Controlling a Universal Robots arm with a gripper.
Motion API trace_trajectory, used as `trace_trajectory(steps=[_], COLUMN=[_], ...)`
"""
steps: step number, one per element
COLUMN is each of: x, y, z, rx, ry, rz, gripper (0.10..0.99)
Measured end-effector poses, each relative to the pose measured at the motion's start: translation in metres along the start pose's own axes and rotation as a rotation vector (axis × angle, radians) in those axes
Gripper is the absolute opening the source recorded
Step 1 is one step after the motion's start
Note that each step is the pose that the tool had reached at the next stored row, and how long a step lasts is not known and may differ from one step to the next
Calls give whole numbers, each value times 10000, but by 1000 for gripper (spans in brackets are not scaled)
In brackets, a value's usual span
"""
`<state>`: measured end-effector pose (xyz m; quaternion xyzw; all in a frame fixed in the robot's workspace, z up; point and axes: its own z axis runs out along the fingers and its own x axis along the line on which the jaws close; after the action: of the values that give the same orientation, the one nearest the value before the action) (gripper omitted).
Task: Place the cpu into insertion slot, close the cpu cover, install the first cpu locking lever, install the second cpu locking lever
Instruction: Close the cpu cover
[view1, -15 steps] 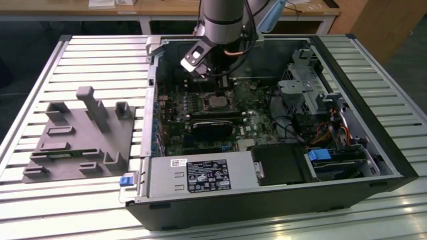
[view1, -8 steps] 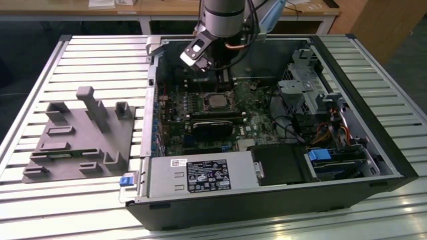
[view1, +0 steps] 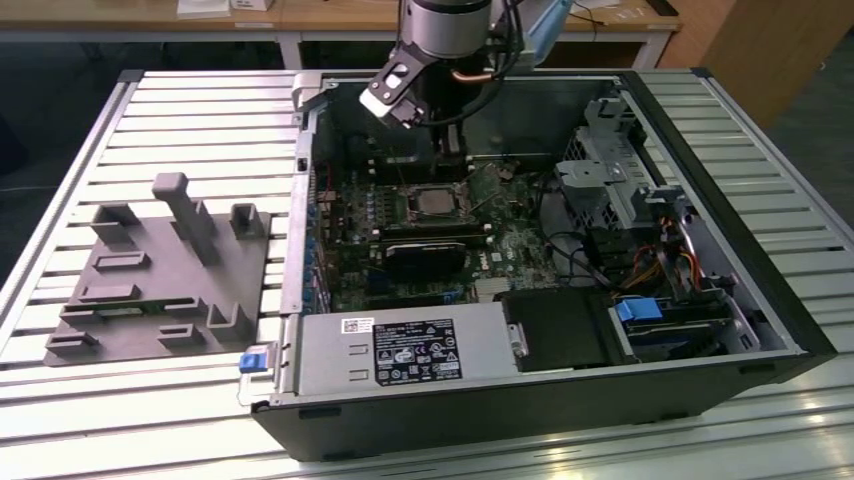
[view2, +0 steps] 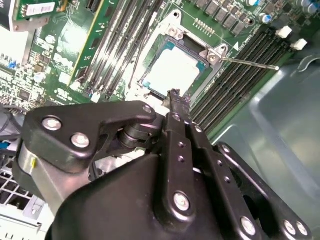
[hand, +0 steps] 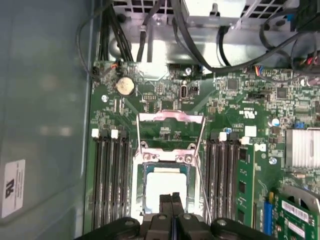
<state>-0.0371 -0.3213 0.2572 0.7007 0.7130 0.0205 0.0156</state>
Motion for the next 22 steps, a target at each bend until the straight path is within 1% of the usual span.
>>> trace_trajectory(steps=[3,5,7,11,13,16,18,20,22], x=[-37,-78,-90,-93,-94,-93,-94,-95,-96], y=[-1,-2,13,149,175,191,216,268,340], z=[0,0,3,10,5,-32,-31,-29,-25], rx=[0,0,7,44,55,60,59,63,71], ry=[-3,-1,0,-1,-5,-2,2,0,0], rz=[9,13,12,13,12,13,14,13,14], gripper=[106,106,106,106,106,106,106,106,106])
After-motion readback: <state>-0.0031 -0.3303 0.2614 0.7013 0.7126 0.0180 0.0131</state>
